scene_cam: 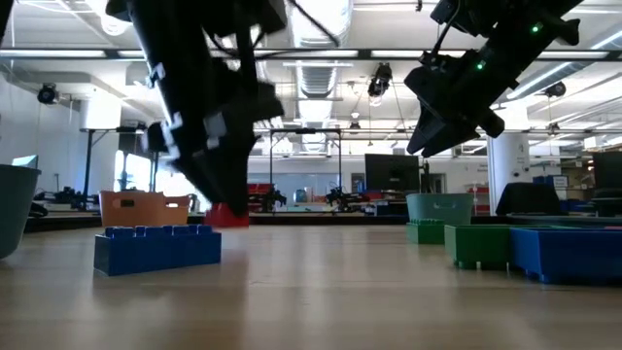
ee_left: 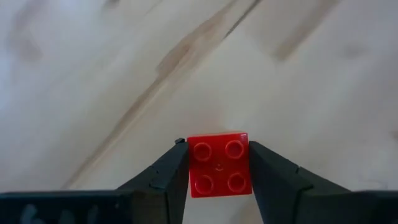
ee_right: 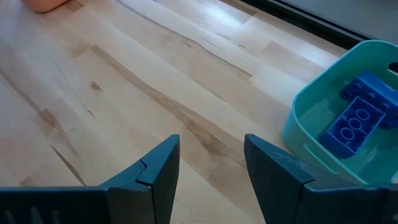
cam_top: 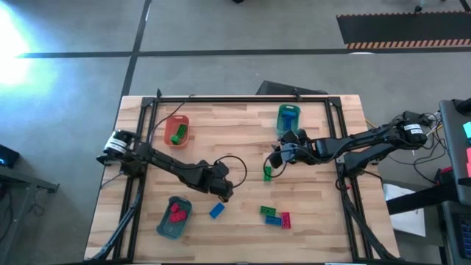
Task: Sort & place blocks by color
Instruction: Put the red game piece into the blue bin
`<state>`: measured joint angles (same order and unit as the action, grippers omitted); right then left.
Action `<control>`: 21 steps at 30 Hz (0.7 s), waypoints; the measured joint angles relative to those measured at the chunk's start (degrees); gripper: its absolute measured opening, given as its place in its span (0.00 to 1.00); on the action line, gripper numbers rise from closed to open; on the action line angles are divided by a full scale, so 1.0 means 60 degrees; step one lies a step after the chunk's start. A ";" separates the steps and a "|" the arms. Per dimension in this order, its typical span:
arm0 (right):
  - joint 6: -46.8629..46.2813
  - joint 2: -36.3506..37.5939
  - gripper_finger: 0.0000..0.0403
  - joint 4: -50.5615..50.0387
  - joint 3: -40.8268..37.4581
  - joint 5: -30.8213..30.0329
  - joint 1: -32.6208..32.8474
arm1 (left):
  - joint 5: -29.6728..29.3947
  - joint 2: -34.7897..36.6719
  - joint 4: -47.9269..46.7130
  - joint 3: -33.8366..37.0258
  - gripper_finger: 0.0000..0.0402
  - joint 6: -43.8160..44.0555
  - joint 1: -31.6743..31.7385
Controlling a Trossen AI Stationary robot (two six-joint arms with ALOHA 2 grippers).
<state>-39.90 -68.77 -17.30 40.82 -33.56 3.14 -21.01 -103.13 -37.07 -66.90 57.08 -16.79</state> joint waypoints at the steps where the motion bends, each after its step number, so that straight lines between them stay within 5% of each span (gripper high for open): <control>1: 0.0000 0.0000 0.42 0.0002 0.0000 -0.0003 0.0000 | -0.0033 0.0058 0.0015 -0.0093 0.33 -0.0265 -0.0033; 10: -0.0007 0.0000 0.42 -0.0003 -0.0032 0.0000 0.0000 | -0.0037 0.1176 -0.0931 -0.1040 0.33 -0.2432 -0.0745; 21: -0.0011 0.0000 0.42 0.0007 -0.0074 -0.0015 0.0000 | 0.1761 0.3025 -0.4070 -0.1267 0.33 -0.0532 -0.2842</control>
<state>-39.97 -68.77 -17.26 40.38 -33.65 3.14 -10.44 -84.98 -61.49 -74.50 53.89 -33.84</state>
